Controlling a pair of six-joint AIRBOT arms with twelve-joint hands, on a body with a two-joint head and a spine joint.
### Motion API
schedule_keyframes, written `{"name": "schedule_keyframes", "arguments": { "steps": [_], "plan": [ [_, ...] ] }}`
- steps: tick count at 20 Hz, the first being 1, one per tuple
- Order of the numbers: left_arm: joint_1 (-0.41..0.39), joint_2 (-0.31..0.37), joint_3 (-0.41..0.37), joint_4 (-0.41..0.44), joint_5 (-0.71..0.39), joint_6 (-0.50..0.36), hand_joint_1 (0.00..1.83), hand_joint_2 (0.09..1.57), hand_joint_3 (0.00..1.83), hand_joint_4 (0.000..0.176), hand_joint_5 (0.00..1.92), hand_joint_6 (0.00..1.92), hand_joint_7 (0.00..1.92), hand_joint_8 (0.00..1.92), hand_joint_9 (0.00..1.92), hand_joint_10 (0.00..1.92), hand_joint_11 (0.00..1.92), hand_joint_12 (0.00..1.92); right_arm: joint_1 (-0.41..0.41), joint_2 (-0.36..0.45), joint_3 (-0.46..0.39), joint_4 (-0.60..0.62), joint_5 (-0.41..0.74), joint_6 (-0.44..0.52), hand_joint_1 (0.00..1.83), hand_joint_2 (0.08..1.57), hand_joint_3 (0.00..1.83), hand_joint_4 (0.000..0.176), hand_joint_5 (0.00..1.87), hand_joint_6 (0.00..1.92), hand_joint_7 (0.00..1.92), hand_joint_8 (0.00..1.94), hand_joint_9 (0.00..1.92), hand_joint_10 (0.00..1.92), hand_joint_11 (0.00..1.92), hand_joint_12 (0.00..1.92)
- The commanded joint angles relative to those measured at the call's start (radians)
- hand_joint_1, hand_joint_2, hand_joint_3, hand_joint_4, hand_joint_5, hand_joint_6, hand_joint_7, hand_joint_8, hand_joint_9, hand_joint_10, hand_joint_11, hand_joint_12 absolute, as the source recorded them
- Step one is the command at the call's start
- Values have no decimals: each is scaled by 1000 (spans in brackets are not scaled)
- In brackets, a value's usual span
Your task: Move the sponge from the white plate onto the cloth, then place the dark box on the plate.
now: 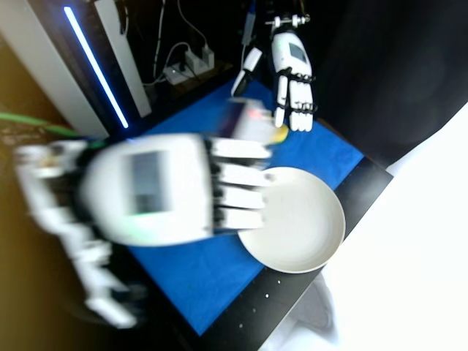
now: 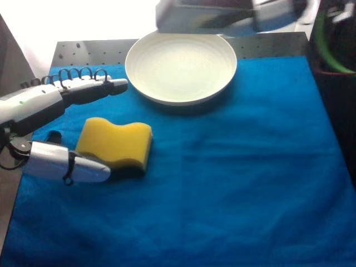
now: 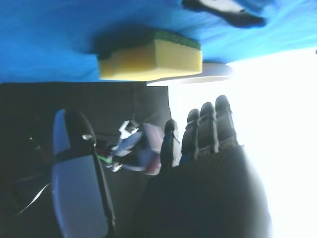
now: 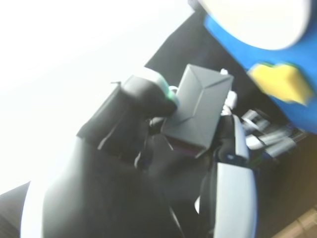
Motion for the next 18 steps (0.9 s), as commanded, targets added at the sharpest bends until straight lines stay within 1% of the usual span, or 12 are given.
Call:
{"name": "schedule_keyframes", "arguments": {
  "steps": [1, 2, 5, 9, 10, 12, 13, 14, 15, 16, 17, 18],
  "plan": [
    [-5, -4, 2, -18, -133, -2, 827, 885, 7, 114, 163, 1, 67, 0, 32, 5, 0, 17, 15, -20, 20, 46, 17, 5, 1195, 1201, 8, 0, 647, 1492, 913, 1251, 957, 1458, 871, 1791],
    [-5, -10, 7, -21, -140, -2, 807, 891, 6, 142, 152, 0, 66, 1, 36, 4, 0, 0, 15, -64, 56, 45, -32, 5, 1213, 1153, 0, 0, 605, 1671, 930, 1528, 1064, 1600, 1028, 1824],
    [-14, -25, 18, -21, -147, -2, 844, 898, 7, 130, 147, 0, 83, 6, 55, 9, 51, 24, 15, -118, 101, -22, -151, 6, 1306, 1107, 0, 0, 650, 1802, 1016, 1506, 1179, 1495, 1146, 1715],
    [-18, -26, 15, -21, -167, -3, 826, 890, 2, 121, 158, 4, 114, 12, 87, 15, 104, 55, 15, -150, 115, -179, -288, 32, 1327, 1122, 0, 0, 598, 1658, 931, 1576, 1108, 1618, 1114, 1745],
    [-18, -26, 13, -21, -171, -3, 825, 909, 8, 118, 148, 0, 111, 7, 78, 7, 116, 68, 15, -154, 130, -224, -317, 49, 1154, 1167, 10, 0, 786, 1322, 858, 1663, 957, 1825, 1002, 1896],
    [-18, -26, 12, -21, -174, -4, 825, 919, 0, 117, 153, 0, 125, 3, 95, 3, 72, 258, 15, -157, 131, -250, -339, 49, 1048, 1202, 8, 0, 779, 1303, 742, 1636, 810, 1844, 853, 1916],
    [-17, -26, 12, -21, -178, -4, 839, 914, 6, 118, 157, 4, 133, 0, 110, 1, 2, 527, 15, -157, 127, -252, -339, 49, 899, 1038, 0, 0, 412, 307, 457, 679, 558, 1103, 539, 1507],
    [-17, -27, 12, -23, -179, -5, 846, 917, 5, 121, 158, 3, 131, 0, 108, 0, 0, 526, 15, -157, 121, -255, -334, 49, 850, 1024, 0, 32, 350, 103, 427, 288, 508, 701, 447, 1263],
    [-16, -27, 12, -25, -179, -5, 846, 917, 5, 121, 158, 3, 131, 0, 108, 0, 0, 526, 15, -157, 121, -252, -323, 49, 850, 1024, 0, 32, 350, 103, 427, 288, 508, 701, 447, 1263],
    [-16, -27, 13, -25, -179, -5, 851, 915, 1, 130, 170, 3, 130, 0, 108, 0, 0, 533, 16, -156, 121, -247, -308, 49, 796, 944, 0, 129, 82, 4, 110, 20, 130, 74, 29, 330],
    [-15, -27, 13, -26, -181, -5, 851, 915, 1, 130, 170, 3, 130, 0, 108, 0, 0, 533, 17, -149, 120, -235, -290, 49, 796, 944, 0, 129, 82, 4, 110, 20, 130, 74, 29, 330],
    [-14, -27, 11, -28, -186, -5, 847, 906, 0, 113, 166, 0, 127, 0, 109, 0, 0, 511, 17, -125, 109, -204, -250, 49, 712, 872, 0, 173, 3, 0, 6, 0, 7, 3, 0, 12]
  ]
}}
